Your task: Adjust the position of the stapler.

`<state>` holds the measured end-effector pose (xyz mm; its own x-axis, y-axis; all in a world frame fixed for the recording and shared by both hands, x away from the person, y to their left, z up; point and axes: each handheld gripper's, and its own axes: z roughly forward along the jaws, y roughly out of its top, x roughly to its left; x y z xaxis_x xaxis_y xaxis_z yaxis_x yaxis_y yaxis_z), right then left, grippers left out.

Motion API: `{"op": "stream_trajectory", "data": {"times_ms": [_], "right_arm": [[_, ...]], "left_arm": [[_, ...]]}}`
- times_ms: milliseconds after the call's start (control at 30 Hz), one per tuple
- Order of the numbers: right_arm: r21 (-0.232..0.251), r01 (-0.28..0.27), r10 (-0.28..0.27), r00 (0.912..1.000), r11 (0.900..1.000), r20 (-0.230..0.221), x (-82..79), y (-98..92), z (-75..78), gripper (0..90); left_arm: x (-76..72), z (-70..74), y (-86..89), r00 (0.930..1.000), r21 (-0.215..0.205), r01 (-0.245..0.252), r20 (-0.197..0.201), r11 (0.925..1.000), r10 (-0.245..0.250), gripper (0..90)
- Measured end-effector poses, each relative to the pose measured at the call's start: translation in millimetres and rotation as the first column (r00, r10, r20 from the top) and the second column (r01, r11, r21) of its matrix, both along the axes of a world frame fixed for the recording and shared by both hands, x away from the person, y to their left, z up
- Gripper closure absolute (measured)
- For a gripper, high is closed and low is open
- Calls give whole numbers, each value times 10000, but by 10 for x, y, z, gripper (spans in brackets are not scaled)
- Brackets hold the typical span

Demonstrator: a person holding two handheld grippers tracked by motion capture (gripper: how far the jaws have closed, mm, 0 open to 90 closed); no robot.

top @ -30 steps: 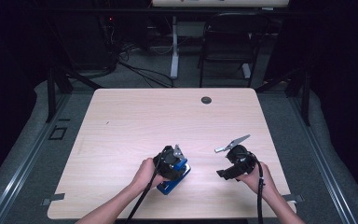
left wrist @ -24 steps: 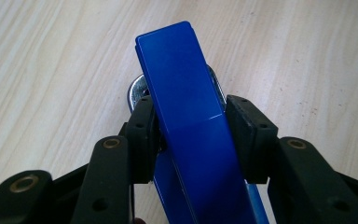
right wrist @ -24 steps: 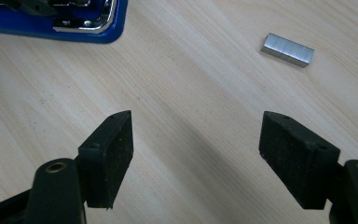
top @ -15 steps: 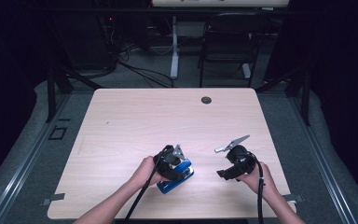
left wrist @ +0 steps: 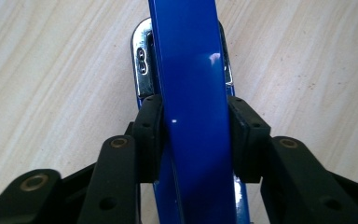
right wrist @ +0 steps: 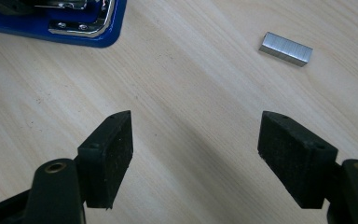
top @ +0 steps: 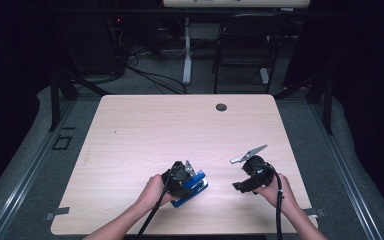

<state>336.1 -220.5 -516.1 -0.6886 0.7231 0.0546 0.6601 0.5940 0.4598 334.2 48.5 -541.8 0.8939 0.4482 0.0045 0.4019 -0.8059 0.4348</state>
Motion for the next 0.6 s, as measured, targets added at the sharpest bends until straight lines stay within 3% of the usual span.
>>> {"op": "stream_trajectory", "data": {"times_ms": [133,367,600], "right_arm": [[-30,78,-78,10000,10000,30,7,-2,-9,230],[9,134,-134,9999,9999,-11,14,9,-15,215],[-7,165,-165,9998,9999,-62,21,7,-18,219]], "left_arm": [[-13,17,-24,9982,292,489,326,9984,-498,616],[87,0,24,9921,-150,1217,329,9925,-1212,637],[178,-32,-1,9690,-577,2424,646,9685,-2386,643]]}}
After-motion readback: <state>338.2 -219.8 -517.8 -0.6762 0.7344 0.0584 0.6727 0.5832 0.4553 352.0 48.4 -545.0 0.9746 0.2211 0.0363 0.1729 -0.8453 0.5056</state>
